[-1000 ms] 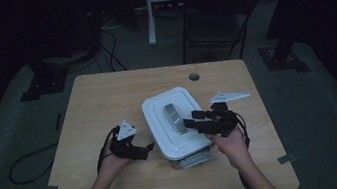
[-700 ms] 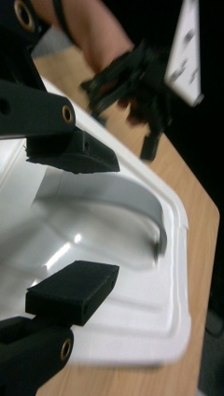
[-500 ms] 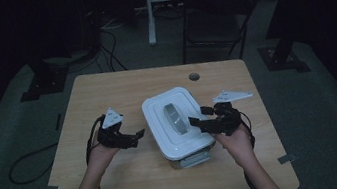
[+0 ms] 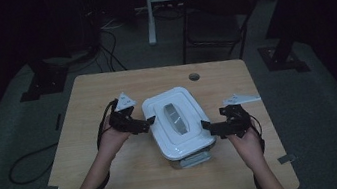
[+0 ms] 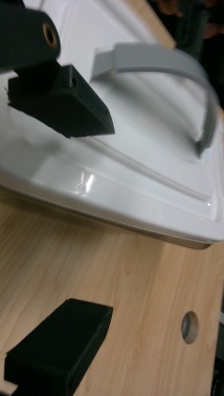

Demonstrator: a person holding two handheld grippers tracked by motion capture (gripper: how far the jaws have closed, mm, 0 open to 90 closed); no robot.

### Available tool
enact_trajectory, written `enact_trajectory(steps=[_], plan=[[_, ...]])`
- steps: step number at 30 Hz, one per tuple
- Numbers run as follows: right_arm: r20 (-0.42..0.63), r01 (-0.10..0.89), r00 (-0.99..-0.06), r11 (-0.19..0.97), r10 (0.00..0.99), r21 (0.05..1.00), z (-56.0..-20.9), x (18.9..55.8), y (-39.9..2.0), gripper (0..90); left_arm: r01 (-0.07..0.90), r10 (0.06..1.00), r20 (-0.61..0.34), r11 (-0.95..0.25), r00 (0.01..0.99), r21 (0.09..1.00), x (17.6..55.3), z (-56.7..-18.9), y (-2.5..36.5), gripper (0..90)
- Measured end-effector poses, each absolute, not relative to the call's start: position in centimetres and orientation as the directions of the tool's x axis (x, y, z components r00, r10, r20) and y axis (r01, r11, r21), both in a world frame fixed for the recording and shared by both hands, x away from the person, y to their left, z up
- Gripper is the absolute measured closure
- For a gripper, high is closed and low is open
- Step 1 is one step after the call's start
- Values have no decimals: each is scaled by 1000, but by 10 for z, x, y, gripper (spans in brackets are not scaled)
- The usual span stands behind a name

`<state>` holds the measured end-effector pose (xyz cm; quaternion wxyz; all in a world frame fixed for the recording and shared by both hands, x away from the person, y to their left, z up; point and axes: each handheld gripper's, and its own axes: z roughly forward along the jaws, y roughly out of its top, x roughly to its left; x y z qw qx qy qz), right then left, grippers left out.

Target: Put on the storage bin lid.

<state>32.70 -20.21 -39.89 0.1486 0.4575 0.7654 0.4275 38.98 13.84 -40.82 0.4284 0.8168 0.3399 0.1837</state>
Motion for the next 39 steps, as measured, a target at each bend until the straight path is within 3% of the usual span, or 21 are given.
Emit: enact_trajectory(steps=[21,24,39], plan=[[162,583,-554,241,817,776,-410,315,-214,107,400,694,4,-420,720,815,386,-412,122,14],[143,596,-573,290,807,749,-411,313,-211,108,407,682,-11,-423,731,810,387,-412,119,14],[190,588,-559,224,807,777,-421,308,-215,108,422,723,40,-447,690,789,387,-413,117,15]])
